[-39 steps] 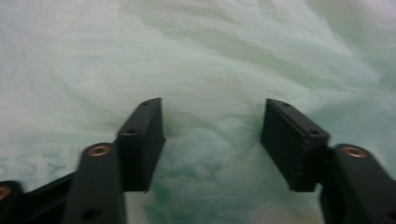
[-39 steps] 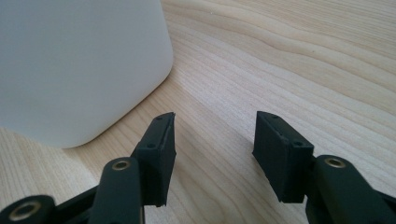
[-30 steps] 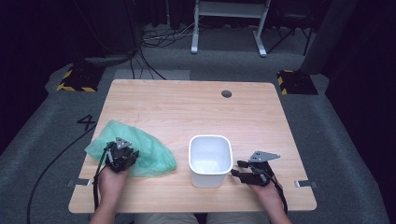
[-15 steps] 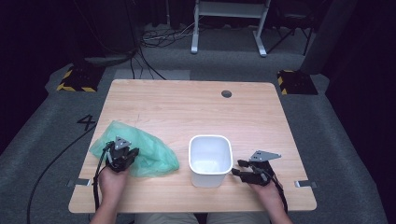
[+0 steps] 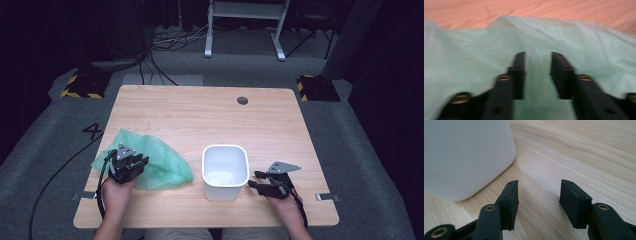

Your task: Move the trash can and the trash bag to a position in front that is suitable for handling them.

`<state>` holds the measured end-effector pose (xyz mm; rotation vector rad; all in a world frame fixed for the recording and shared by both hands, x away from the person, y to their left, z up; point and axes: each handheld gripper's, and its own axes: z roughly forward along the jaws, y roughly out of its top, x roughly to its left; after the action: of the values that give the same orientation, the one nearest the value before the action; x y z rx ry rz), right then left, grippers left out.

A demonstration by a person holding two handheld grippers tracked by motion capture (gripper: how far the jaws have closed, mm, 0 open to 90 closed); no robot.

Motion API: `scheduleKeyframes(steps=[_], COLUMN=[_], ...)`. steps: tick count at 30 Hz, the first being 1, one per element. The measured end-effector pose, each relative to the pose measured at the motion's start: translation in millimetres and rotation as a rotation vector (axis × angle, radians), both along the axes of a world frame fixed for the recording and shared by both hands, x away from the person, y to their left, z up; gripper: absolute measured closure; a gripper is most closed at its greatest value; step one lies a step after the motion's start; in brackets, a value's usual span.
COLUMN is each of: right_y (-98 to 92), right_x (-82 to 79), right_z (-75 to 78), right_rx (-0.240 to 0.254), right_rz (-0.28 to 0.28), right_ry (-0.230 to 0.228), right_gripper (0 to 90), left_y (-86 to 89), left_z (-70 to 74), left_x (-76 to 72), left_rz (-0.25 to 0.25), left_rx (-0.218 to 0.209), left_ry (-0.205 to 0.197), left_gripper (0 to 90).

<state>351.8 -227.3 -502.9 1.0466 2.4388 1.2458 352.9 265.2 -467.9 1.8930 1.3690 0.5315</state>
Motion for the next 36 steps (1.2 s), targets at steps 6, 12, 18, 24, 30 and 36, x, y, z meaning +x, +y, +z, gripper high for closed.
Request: scheduleKeyframes(steps=[6,12,18,24,30,36], right_y=[-0.3,0.5,0.5,0.2,0.7,1.3], right_x=[0.0,-0.6,0.1,0.4,-0.1,-0.6], right_z=[0.0,0.1,0.1,0.1,0.0,0.0], right_rx=[-0.001,-0.009,-0.004,0.0,-0.005,-0.01], right_rz=[0.002,0.003,0.001,0.001,0.001,-0.003], right_ry=[-0.001,-0.006,-0.002,0.002,-0.004,-0.007], right_gripper=[49.4,48.7,48.5,48.3,48.4,48.2], left_y=[11.9,25.2,10.9,-4.1,-15.0,-26.1], left_z=[1.9,-7.0,-17.4,-23.2,-26.9,-25.8], left_x=[-13.7,-28.3,-20.8,-3.5,5.7,10.7], left_rz=[0.064,0.116,0.092,0.059,0.05,0.009], left_rx=[0.037,0.009,0.012,0.038,0.109,0.107], left_ry=[0.008,0.075,0.129,0.165,0.126,0.091], left_gripper=[36.8,30.2,27.4,23.9,22.7,50.3])
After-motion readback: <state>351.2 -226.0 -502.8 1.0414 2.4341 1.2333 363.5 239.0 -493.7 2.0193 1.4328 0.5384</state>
